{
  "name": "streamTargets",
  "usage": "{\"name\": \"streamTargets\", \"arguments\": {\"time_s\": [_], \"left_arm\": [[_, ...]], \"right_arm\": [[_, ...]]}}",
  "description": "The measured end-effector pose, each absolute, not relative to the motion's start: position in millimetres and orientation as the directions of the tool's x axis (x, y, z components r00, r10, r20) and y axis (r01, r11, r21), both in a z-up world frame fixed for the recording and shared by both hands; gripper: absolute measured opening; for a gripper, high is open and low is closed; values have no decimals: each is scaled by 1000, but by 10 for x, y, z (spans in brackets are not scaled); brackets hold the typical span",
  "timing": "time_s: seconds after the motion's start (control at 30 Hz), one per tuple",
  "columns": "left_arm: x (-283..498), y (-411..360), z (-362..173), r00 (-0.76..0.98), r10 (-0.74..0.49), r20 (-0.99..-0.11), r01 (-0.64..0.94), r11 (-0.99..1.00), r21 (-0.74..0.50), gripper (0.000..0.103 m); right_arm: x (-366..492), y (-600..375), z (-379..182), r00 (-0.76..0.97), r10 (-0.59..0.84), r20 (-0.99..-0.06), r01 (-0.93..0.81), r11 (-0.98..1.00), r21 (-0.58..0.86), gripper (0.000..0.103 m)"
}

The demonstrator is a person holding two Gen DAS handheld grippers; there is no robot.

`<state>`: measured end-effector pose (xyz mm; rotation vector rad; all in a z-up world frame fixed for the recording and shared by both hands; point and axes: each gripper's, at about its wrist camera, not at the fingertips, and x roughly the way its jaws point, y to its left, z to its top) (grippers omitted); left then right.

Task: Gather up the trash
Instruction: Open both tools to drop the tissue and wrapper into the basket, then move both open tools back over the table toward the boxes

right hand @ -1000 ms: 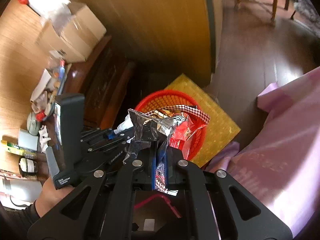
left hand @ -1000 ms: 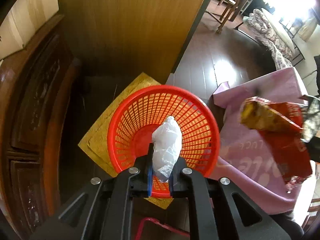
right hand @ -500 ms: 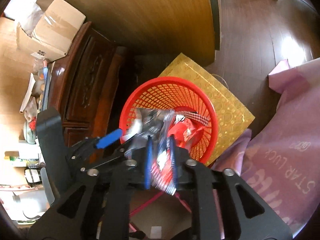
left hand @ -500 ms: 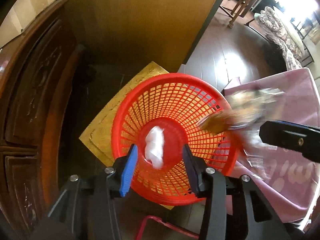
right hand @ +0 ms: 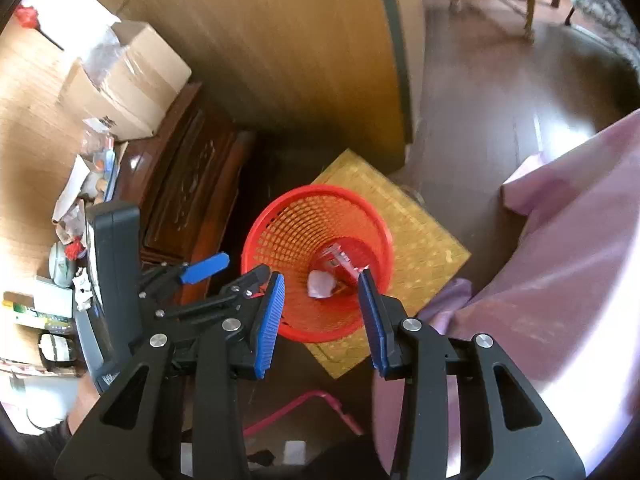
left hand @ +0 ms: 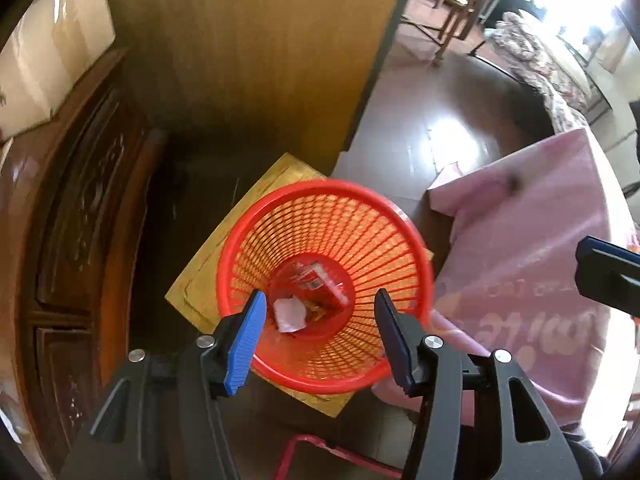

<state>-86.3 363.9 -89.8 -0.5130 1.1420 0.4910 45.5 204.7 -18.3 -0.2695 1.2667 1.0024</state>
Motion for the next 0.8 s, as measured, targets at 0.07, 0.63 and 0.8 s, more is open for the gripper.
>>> {"name": "streamTargets", "arguments": {"time_s": [0.07, 0.63, 0.8], "left_arm": [[-798, 3509, -738, 355, 120, -927, -583, 803, -120, 61], [-105, 2103, 82, 456, 78, -886, -347, 933, -97, 84], [86, 1720, 152, 461, 32, -887, -303, 945, -123, 85]], "right_arm": [[475, 1836, -89, -8, 490, -872, -741, 582, 334, 40], [759, -565, 129, 297, 472, -830, -537, 802, 263, 45], [819, -1112, 79, 365, 440, -820, -465, 850, 249, 48]]}}
